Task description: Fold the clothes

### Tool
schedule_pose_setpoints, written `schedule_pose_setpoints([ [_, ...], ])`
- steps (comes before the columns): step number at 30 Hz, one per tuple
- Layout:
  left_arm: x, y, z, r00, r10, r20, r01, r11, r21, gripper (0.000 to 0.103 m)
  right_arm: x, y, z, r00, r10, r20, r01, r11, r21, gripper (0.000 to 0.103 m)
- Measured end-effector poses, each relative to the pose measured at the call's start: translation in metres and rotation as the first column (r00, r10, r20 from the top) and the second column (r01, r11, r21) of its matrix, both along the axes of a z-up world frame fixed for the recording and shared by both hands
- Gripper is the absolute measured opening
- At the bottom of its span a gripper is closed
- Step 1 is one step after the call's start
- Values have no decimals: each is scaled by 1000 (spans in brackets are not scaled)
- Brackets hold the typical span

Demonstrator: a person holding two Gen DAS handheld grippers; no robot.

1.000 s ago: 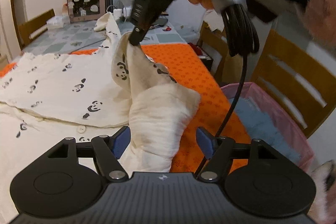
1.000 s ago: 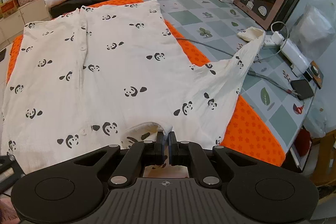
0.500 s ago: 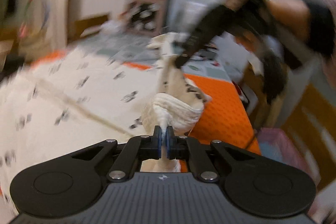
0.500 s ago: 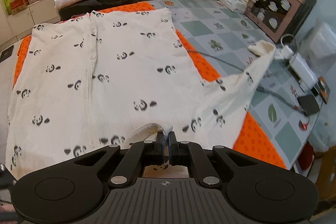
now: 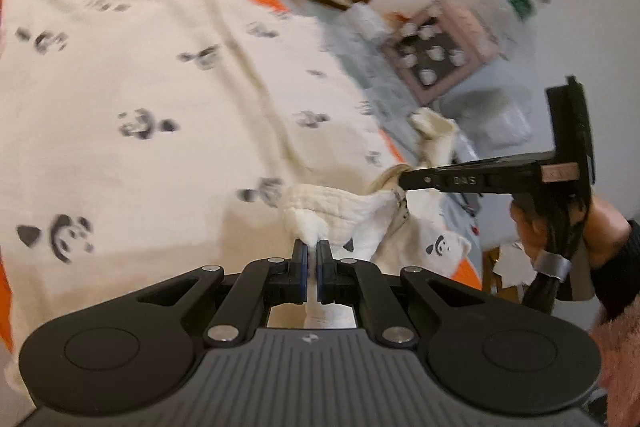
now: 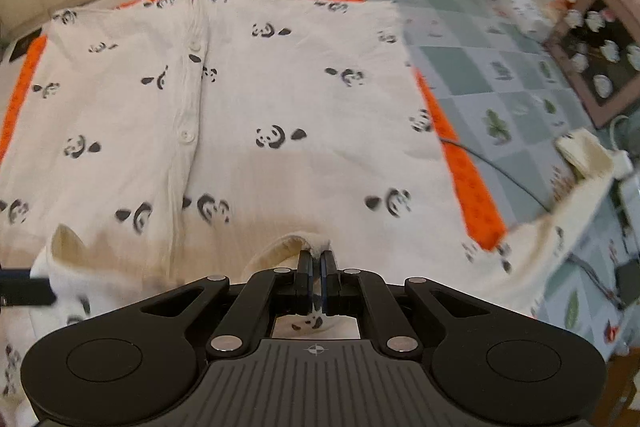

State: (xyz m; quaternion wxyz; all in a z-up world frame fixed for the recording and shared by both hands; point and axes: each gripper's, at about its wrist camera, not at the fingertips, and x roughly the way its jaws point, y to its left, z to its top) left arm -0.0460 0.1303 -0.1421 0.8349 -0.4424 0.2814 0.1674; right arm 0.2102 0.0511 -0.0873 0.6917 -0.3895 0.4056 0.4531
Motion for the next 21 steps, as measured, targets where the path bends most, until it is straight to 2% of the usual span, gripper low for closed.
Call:
schedule_pose_setpoints([
  [6, -1, 25, -13, 998, -33, -61, 33, 999, -2, 6, 2, 33, -27, 1000, 13, -7, -14, 999, -34, 9],
  [8, -1, 28, -10, 996, -51, -77, 53, 998, 15, 7, 0, 34, -25, 1000, 7, 14, -7, 1000, -7, 27],
  [13, -10, 33, 11, 995, -60, -81, 67, 994, 86, 9, -6, 8, 16, 996, -80, 48, 72, 986, 152, 44],
  [14, -12, 34, 16, 995, -65, -78, 73, 993, 98, 12, -9, -4, 27, 994, -101, 45, 91, 977, 195, 45],
  [16, -12, 37, 25, 994, -82, -76, 91, 989, 117, 34, -17, -24, 39, 991, -125, 43, 112, 965, 237, 45],
  [17, -12, 37, 29, 993, -94, -76, 103, 986, 127, 37, -22, -36, 44, 990, -137, 45, 121, 960, 252, 45],
  [21, -4, 37, 36, 983, -166, -80, 177, 972, 153, 38, -47, -77, 43, 984, -172, 48, 155, 956, 250, 46],
])
